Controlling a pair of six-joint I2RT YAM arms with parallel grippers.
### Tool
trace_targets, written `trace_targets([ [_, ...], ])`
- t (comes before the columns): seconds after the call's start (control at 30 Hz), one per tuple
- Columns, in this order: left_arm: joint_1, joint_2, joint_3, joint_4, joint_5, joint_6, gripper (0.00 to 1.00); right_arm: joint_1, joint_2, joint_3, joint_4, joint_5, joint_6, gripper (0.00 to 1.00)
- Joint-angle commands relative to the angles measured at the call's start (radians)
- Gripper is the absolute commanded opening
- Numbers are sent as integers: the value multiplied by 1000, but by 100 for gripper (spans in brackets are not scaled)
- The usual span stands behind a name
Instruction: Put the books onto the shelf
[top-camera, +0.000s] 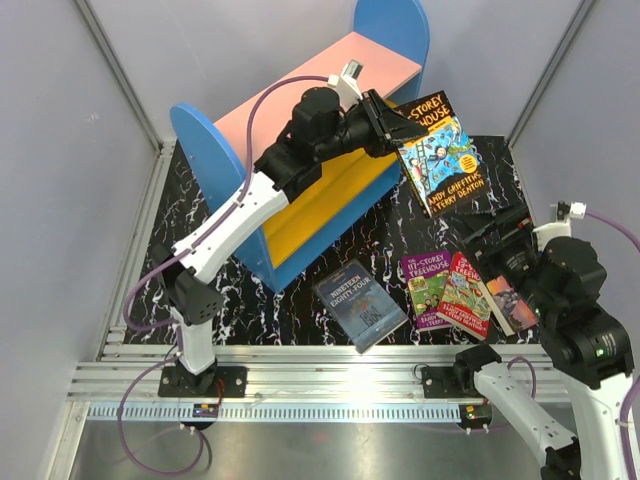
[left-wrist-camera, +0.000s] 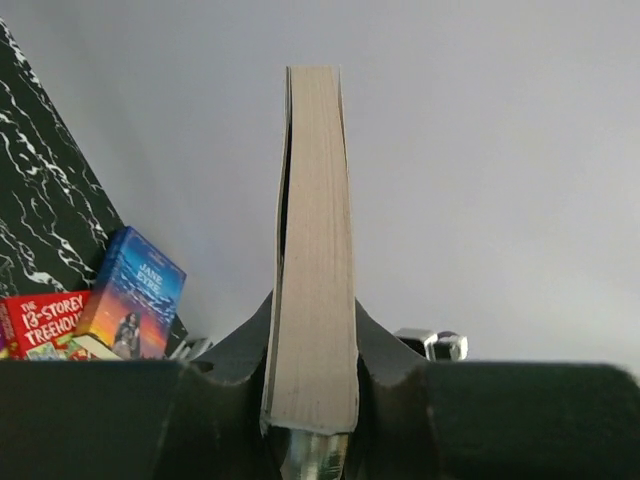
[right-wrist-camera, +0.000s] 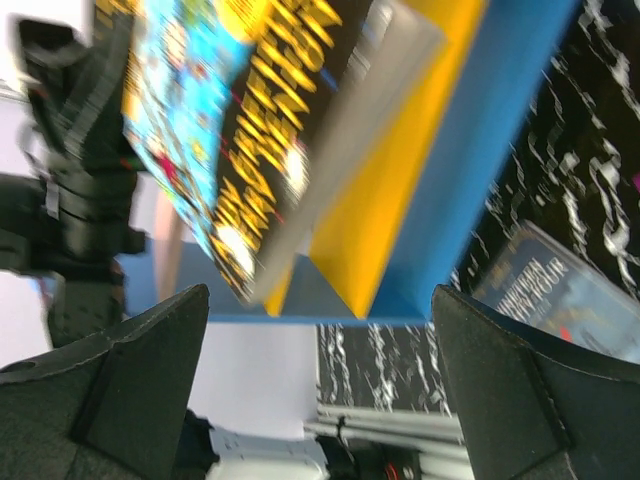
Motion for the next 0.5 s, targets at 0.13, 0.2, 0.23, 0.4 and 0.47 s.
trace_targets([
  [0.13,-4,-126,-71,144,-5,-78,0,4,72,75,237,30,-11,100],
  [0.2,-5,-136,-92,184,-8,-107,0,4,64,40,270,30,21,100],
  [0.23,-4,-144,-115,201,-6,-121,0,4,55,24,282,35,34,100],
  [0.4,-7,-150,-146,284,-16,-216,0,4,48,-46,363,32,87,100],
  [0.47,-8,-152,-148,278,-11,-216,0,4,63,-42,380,32,86,100],
])
